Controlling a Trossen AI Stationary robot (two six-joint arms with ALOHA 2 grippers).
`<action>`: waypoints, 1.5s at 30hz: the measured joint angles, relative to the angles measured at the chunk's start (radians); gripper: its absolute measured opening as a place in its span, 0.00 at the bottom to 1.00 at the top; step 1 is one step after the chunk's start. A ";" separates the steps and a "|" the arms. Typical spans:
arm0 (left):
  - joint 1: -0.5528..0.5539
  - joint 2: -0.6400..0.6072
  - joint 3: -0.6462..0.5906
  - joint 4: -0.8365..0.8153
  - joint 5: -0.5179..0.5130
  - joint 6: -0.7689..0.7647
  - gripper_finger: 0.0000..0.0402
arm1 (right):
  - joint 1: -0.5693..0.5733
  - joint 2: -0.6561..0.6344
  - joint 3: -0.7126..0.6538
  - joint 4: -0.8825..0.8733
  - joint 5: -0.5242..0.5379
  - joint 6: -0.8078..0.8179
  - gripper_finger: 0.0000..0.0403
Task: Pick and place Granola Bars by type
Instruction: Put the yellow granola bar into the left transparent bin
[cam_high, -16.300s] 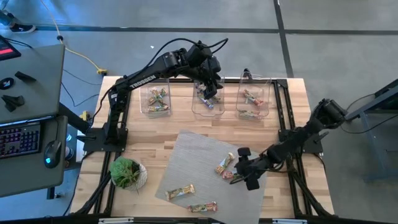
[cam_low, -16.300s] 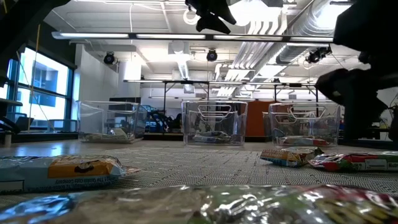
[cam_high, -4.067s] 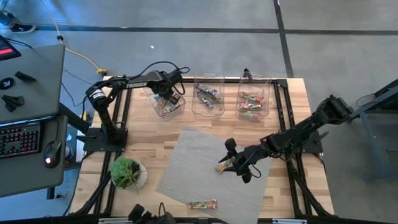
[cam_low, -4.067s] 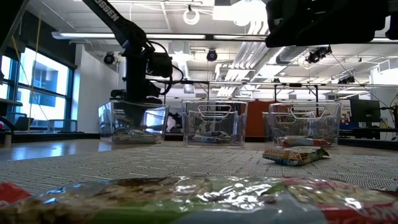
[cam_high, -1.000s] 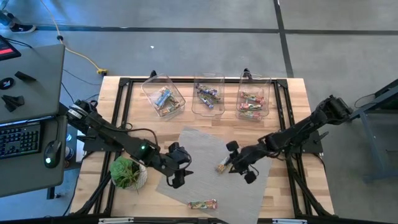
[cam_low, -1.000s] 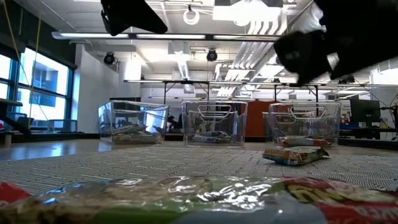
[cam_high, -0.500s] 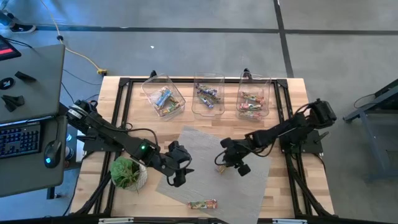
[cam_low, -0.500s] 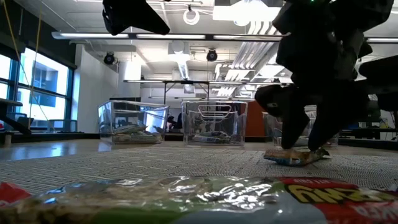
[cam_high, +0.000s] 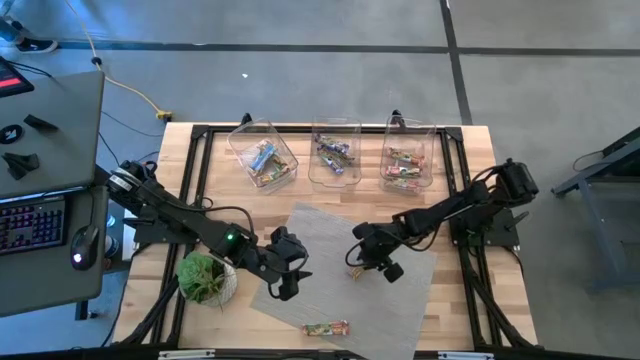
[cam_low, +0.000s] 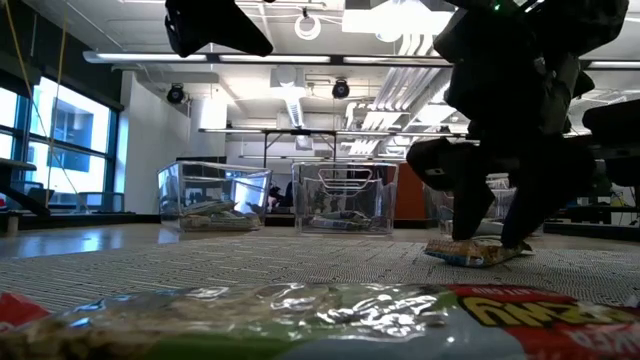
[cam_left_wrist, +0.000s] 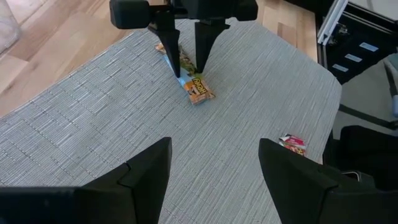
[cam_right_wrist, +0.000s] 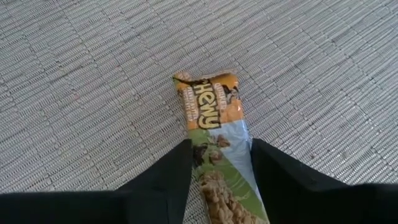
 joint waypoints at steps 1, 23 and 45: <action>0.000 0.000 0.000 0.000 0.000 0.000 0.58 | 0.000 0.000 0.000 -0.001 0.001 0.001 0.38; 0.000 0.000 0.000 0.001 0.001 0.000 0.58 | -0.002 0.002 0.000 -0.018 0.047 0.040 0.28; -0.001 -0.229 0.002 -0.059 0.117 0.177 0.58 | -0.207 0.018 0.483 0.211 0.302 -0.134 0.25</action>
